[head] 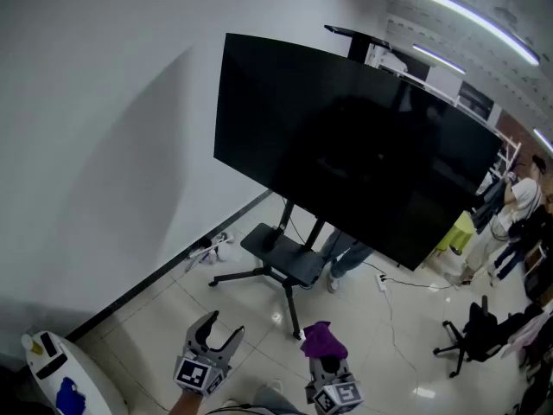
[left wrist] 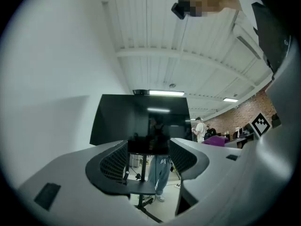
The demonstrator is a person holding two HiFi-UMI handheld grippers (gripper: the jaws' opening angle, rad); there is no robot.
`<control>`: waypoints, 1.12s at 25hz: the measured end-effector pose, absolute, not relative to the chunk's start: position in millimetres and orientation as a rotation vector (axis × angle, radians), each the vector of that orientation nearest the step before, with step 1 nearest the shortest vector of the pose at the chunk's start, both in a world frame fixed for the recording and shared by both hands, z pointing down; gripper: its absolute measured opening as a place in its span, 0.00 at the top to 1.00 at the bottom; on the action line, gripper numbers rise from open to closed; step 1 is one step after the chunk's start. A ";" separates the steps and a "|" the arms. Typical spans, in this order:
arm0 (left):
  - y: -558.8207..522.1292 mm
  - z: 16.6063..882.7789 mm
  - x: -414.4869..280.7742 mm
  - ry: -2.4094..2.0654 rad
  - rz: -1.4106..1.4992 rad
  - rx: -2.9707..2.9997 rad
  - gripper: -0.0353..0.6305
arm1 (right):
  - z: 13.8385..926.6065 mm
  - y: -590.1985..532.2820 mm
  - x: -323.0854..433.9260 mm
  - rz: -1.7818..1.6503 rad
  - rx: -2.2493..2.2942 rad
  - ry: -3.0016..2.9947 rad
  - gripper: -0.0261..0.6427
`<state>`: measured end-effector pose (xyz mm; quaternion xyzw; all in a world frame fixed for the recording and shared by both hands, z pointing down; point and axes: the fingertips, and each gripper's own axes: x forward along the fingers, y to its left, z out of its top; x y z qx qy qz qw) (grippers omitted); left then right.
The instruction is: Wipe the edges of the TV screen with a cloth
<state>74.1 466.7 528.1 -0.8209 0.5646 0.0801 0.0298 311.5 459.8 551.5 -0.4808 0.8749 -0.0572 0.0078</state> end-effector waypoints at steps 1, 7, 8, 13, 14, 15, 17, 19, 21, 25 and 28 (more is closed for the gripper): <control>464.0 525.9 66.9 1.753 0.265 -2.524 0.54 | 552.2 455.8 302.5 -0.176 -1.485 2.749 0.90; 432.9 527.1 34.2 1.820 0.299 -2.483 0.54 | 550.4 408.8 250.5 -0.143 -1.346 2.821 0.90; 426.0 529.1 32.6 1.828 0.296 -2.482 0.54 | 551.1 399.4 244.7 -0.143 -1.326 2.829 0.90; 368.8 535.9 34.1 1.808 0.249 -2.491 0.54 | 553.9 338.7 229.7 -0.141 -1.281 2.826 0.90; 352.6 534.1 36.5 1.799 0.251 -2.501 0.54 | 554.4 323.1 229.8 -0.143 -1.281 2.816 0.90; 335.5 529.7 40.6 1.789 0.259 -2.518 0.54 | 555.4 306.9 230.6 -0.146 -1.283 2.804 0.90; 299.2 520.7 52.0 1.763 0.264 -2.566 0.54 | 558.9 273.3 235.6 -0.153 -1.298 2.778 0.90; 257.5 518.8 64.4 1.723 0.229 -2.605 0.54 | 562.0 234.7 244.5 -0.161 -1.326 2.748 0.90; 207.3 512.6 78.8 1.667 0.196 -2.629 0.54 | 560.5 188.4 254.3 -0.178 -1.352 2.711 0.90; 106.7 490.4 114.2 1.555 0.194 -2.668 0.54 | 547.1 100.7 274.4 -0.162 -1.376 2.669 0.90; 41.7 481.8 132.5 1.483 0.205 -2.699 0.54 | 524.5 48.9 282.9 0.017 -1.407 2.664 0.90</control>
